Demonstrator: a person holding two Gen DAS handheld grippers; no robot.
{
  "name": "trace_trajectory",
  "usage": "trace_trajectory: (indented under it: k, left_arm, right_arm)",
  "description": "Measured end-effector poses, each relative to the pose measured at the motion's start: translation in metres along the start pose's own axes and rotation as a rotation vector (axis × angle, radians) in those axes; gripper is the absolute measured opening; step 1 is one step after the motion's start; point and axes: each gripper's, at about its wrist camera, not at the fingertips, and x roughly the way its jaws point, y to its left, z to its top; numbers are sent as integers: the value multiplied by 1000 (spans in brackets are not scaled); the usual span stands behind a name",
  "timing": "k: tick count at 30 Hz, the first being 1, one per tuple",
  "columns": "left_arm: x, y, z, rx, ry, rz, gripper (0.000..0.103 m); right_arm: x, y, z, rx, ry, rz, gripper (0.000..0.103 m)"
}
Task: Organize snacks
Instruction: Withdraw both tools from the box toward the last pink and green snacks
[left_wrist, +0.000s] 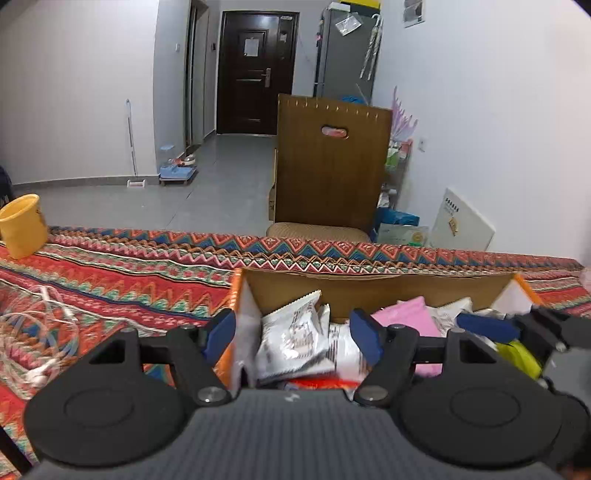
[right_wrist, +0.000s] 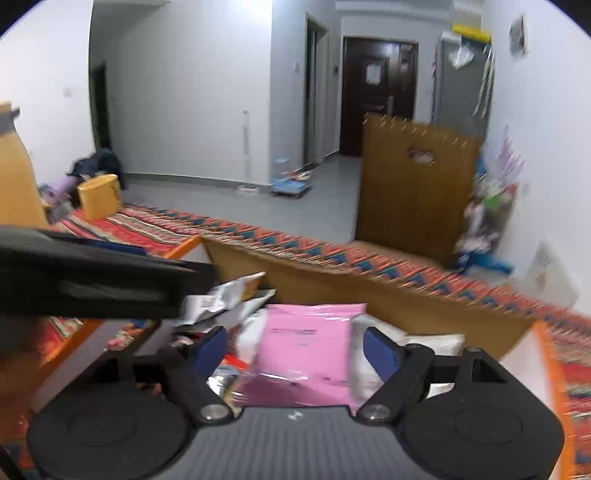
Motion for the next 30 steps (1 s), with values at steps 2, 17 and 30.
trace_trajectory:
  k: [2,17,30]
  left_arm:
    - [-29,5,1,22,-41,-2,75]
    - [-286,7,-95,93,-343,-123,103]
    - [-384,-31,-229,111,-382,9,103]
  right_arm:
    - [-17,1,2,-21,-31,-48,82]
    - [-257,-18,-28,4,-293,-43,96]
    - [-426,4,-187,24,-427,-34,103]
